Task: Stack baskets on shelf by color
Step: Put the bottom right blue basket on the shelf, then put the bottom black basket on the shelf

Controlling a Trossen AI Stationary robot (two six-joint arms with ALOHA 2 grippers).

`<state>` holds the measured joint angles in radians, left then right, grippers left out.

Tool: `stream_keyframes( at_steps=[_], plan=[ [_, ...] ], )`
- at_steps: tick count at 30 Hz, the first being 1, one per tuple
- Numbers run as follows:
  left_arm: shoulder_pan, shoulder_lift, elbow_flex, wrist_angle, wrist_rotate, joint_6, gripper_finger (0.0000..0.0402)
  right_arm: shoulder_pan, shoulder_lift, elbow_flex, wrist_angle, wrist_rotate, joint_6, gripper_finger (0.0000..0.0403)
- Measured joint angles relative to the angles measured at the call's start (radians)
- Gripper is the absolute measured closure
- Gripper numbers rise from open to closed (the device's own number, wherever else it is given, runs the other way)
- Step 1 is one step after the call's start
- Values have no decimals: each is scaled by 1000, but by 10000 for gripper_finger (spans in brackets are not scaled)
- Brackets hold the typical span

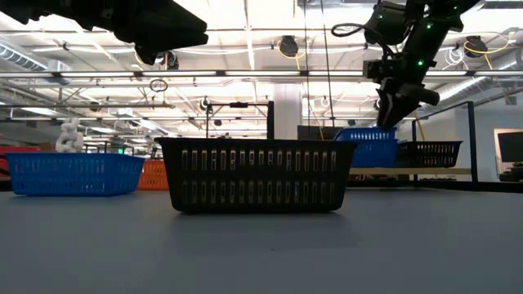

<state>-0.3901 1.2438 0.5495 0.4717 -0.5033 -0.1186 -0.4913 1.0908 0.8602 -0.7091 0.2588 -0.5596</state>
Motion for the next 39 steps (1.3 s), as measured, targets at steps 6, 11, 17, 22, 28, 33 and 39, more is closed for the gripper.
stream_keyframes(
  at_steps=[6,11,17,22,28,33,39],
  plan=[
    [1,0,0,0,-11,-14,275,0,-1,0,14,0,-9,255],
    [1,0,0,0,-11,-25,275,0,-1,0,-49,49,-64,260],
    [7,0,0,0,-12,-18,275,8,-31,0,-76,79,-64,268],
    [29,0,0,-6,-13,-16,275,71,-65,0,4,-223,44,268],
    [62,0,0,-6,-14,-40,275,297,-2,-18,144,-413,89,268],
    [89,0,0,-5,-14,-48,275,550,178,-20,305,-387,-27,268],
    [118,0,0,-7,-14,-79,275,694,338,-20,528,-338,-256,268]
  ],
)
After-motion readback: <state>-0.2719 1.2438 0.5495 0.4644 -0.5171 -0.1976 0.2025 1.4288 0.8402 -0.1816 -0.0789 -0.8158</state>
